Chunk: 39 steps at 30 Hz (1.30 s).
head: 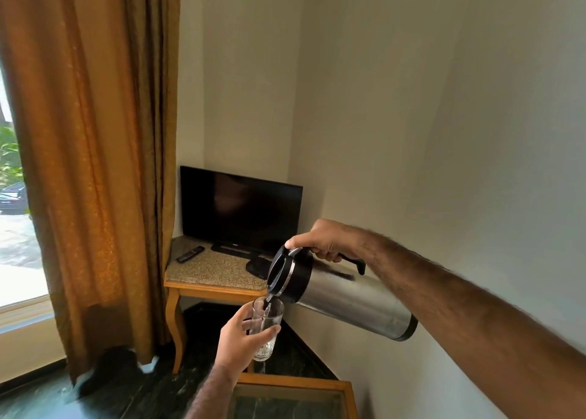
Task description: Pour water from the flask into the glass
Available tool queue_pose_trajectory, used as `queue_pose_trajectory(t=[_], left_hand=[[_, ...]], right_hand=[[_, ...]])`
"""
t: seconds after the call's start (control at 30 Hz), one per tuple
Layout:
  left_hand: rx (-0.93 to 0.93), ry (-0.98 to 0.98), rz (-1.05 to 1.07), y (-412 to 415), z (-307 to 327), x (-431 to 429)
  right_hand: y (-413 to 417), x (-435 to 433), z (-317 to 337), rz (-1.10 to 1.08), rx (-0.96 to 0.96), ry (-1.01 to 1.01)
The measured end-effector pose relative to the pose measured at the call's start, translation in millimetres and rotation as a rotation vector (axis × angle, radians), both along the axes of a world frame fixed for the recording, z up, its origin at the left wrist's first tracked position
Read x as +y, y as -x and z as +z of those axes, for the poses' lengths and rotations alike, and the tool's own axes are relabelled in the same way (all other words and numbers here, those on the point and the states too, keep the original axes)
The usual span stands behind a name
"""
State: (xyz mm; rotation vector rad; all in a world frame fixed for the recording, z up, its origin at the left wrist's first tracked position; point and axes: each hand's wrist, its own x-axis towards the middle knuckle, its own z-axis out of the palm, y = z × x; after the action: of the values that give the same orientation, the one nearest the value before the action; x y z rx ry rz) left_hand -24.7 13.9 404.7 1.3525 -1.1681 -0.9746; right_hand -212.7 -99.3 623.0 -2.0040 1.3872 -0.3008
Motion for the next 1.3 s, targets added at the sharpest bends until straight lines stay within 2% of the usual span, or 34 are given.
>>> queue_pose_trajectory(t=[0.53, 1.0, 1.3], left_hand=[[-0.006, 0.01, 0.058, 0.2, 9.8, 0.5], [-0.017, -0.001, 0.083, 2.6, 10.3, 15.0], [0.007, 0.003, 0.078, 4.4, 9.2, 20.1]], right_hand=[[-24.4, -10.5, 15.5, 0.055, 0.137, 0.019], [-29.4, -7.9, 12.3, 0.035, 0.153, 0.015], [-35.0, -1.1, 9.4, 0.065, 0.238, 0.045]])
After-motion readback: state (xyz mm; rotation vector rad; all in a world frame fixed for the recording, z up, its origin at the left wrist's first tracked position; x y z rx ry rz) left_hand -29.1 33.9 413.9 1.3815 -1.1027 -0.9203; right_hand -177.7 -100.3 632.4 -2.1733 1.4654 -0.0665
